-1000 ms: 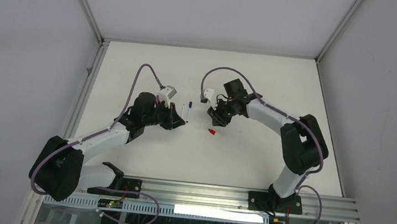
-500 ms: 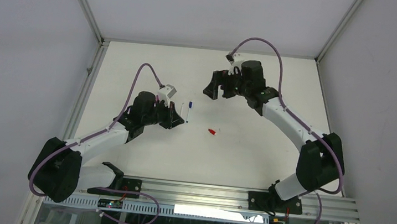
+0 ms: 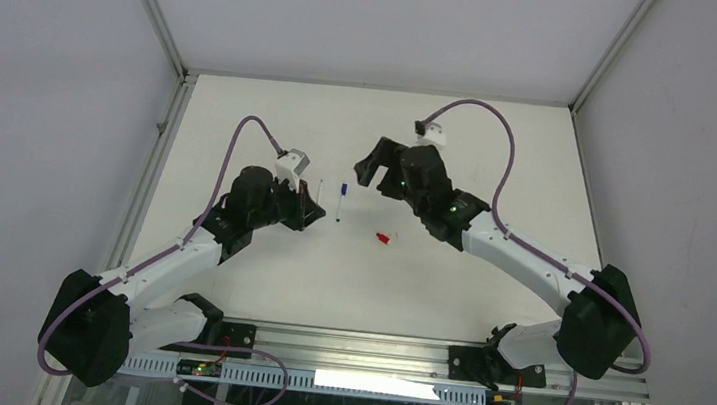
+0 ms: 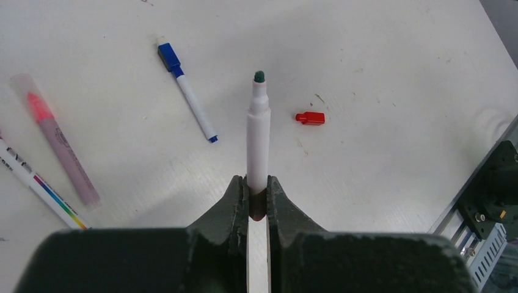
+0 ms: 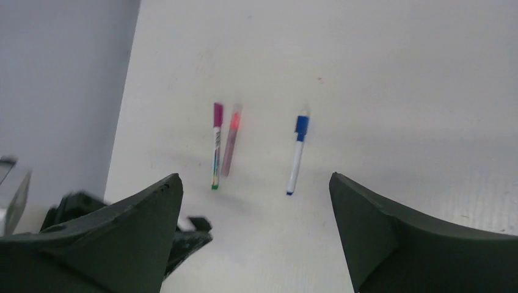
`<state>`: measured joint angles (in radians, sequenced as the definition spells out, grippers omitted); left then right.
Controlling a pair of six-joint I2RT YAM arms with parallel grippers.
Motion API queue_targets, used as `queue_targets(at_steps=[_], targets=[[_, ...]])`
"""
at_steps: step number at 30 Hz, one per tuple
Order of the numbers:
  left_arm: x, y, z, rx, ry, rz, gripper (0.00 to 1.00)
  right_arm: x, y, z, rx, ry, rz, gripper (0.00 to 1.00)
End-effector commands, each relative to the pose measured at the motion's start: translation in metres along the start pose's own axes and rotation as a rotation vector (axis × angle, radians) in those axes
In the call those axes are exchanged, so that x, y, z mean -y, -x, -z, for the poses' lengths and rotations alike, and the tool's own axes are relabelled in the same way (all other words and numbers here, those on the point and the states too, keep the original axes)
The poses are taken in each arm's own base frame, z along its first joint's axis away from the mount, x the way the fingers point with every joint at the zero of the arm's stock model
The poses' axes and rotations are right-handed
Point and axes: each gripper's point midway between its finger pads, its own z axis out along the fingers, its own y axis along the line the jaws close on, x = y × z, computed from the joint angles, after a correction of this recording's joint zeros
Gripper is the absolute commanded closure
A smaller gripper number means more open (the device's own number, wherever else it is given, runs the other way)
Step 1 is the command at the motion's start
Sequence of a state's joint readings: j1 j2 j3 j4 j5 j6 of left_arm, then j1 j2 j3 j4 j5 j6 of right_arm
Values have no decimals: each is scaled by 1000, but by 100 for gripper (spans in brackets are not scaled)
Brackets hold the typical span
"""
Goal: Insert the pens into the pen caps
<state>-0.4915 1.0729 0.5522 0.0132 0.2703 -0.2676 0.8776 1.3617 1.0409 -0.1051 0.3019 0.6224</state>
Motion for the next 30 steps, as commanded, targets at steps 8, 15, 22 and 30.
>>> queue_targets(at_steps=[8,15,22,30], targets=[[2,15,5,44,12,-34,100,48,-32,-24,-49,-231,-731,1],[-2,12,8,37,34,-32,100,53,-83,-48,-150,-255,-1023,0],[-4,10,6,24,41,-29,100,43,-110,-52,-244,-261,-1062,0],[-7,7,3,12,52,-26,100,62,-129,-34,-273,-347,-1048,0]])
